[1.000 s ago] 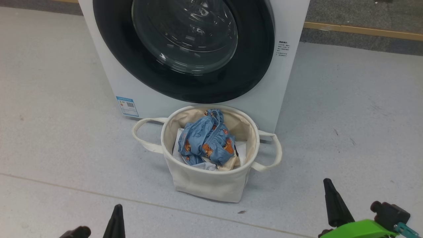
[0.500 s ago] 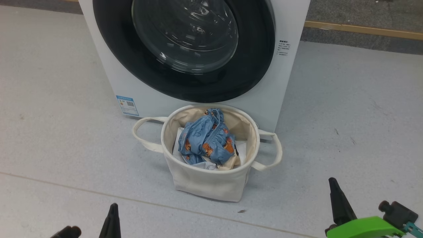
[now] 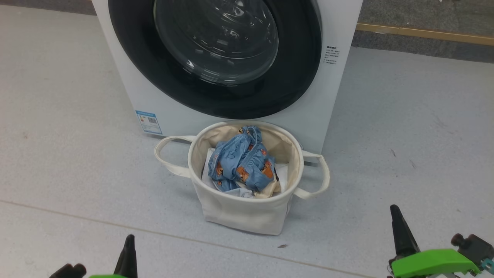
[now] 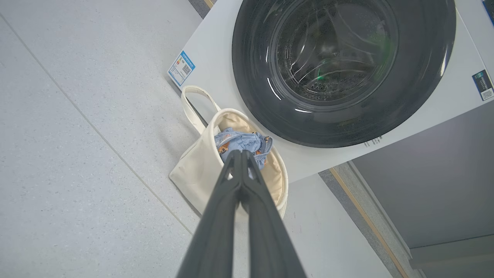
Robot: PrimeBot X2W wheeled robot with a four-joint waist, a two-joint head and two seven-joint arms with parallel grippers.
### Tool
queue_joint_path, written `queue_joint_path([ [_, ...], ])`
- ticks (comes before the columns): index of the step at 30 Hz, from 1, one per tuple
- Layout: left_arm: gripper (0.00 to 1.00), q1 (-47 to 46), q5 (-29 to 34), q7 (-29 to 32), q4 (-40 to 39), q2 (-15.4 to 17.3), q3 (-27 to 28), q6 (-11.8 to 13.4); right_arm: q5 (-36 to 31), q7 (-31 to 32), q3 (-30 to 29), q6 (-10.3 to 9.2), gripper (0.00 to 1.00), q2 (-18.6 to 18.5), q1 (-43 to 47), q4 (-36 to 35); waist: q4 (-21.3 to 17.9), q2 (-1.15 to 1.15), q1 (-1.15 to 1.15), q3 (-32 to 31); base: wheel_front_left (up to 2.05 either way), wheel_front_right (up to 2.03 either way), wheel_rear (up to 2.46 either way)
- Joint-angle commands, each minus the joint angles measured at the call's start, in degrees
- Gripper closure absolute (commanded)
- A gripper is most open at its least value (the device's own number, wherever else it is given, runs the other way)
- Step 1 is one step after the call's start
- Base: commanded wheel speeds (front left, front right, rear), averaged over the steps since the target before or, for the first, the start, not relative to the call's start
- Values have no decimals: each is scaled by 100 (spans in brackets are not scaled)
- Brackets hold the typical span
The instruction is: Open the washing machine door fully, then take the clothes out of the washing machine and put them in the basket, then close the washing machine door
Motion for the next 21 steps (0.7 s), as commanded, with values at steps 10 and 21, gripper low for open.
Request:
queue_joint_path([
  [10, 100, -329, -733, 175, -234, 9, 238, -132, 721, 178, -53, 1, 100, -103, -330, -132, 3, 0, 0, 15, 0, 0, 0],
  [21, 100, -383, -1467, 356, -258, 9, 355, -224, 1425, 362, -152, 0, 100, -109, -392, -93, 6, 0, 0, 31, 0, 0, 0],
])
